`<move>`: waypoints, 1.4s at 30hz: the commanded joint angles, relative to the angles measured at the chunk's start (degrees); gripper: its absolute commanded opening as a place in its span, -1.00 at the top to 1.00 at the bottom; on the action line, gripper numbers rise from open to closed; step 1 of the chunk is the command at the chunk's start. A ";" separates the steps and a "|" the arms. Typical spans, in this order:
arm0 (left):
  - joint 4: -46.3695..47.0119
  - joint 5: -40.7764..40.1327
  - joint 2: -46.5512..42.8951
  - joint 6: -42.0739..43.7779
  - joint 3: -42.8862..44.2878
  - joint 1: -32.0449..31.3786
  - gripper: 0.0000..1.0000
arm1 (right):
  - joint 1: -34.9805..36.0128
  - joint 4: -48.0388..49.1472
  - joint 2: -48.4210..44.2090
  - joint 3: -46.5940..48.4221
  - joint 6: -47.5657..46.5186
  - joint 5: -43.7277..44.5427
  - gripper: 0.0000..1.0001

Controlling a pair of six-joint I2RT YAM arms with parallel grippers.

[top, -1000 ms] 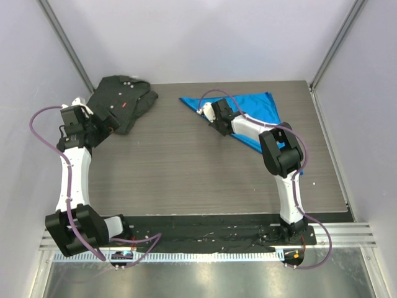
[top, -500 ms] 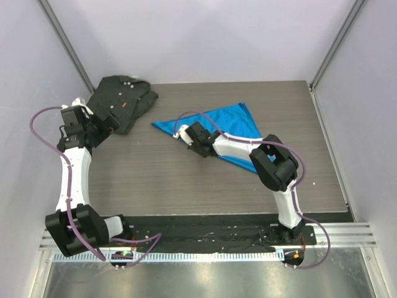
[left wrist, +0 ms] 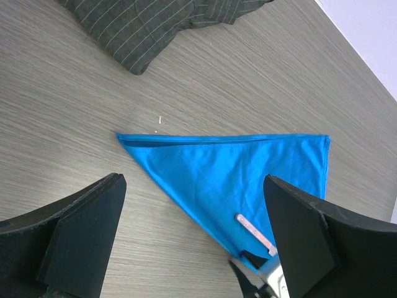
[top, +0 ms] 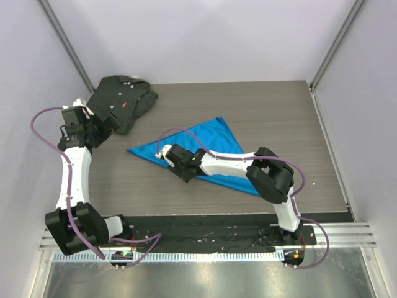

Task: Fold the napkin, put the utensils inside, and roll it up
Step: Fold the napkin

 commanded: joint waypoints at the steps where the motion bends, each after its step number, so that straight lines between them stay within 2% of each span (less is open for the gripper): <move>1: 2.80 -0.28 0.27 -0.28 -0.64 0.49 -1.00 | -0.51 -3.19 -9.40 -2.25 11.76 -0.73 0.19; 3: 3.07 -0.28 0.10 -0.46 -0.82 0.49 -1.00 | -0.51 -3.28 -14.65 -3.92 16.15 1.81 0.14; 5: 3.42 -0.19 0.27 -0.81 -1.26 0.41 -1.00 | -0.51 -3.71 -18.36 -7.00 23.27 4.19 -0.02; 9: 3.42 -0.19 0.45 -1.25 -1.70 0.32 -1.00 | -2.35 -6.87 -27.06 -13.76 35.65 6.13 -0.03; 10: 3.50 -0.19 0.28 -1.34 -1.70 0.23 -1.00 | -3.22 -6.97 -30.73 -17.95 40.99 5.52 -0.03; 16: 3.15 -2.38 -0.60 -0.90 -1.61 0.32 -0.99 | -15.34 -7.32 -46.30 -37.37 59.48 5.52 0.03; 18: 3.42 -2.39 -0.96 -0.99 -1.79 0.23 -0.99 | -20.17 -7.93 -53.60 -40.65 64.15 5.25 0.06; 20: 3.42 -2.13 -0.87 -0.99 -1.79 0.14 -1.00 | -21.77 -10.81 -59.04 -43.04 66.35 7.70 0.07; 24: 3.07 -1.95 -0.95 -0.99 -1.35 0.23 -0.99 | -25.81 -17.06 -61.09 -44.01 71.27 8.42 0.10; 27: 3.15 -1.86 -1.04 -1.16 -1.53 0.32 -0.99 | -30.73 -23.12 -58.99 -43.75 74.69 9.03 0.23; 33: 2.80 -1.86 -0.61 -1.08 -1.18 0.23 -1.00 | -35.13 -32.71 -56.35 -43.13 81.20 8.86 0.28; 37: 2.71 -1.42 -0.69 -1.17 -1.17 0.32 -1.00 | -36.10 -37.89 -57.05 -42.95 84.54 9.47 0.25; 42: 2.80 -0.98 -0.69 -1.34 -1.17 0.23 -1.00 | -36.89 -38.08 -58.19 -45.32 86.31 7.81 0.15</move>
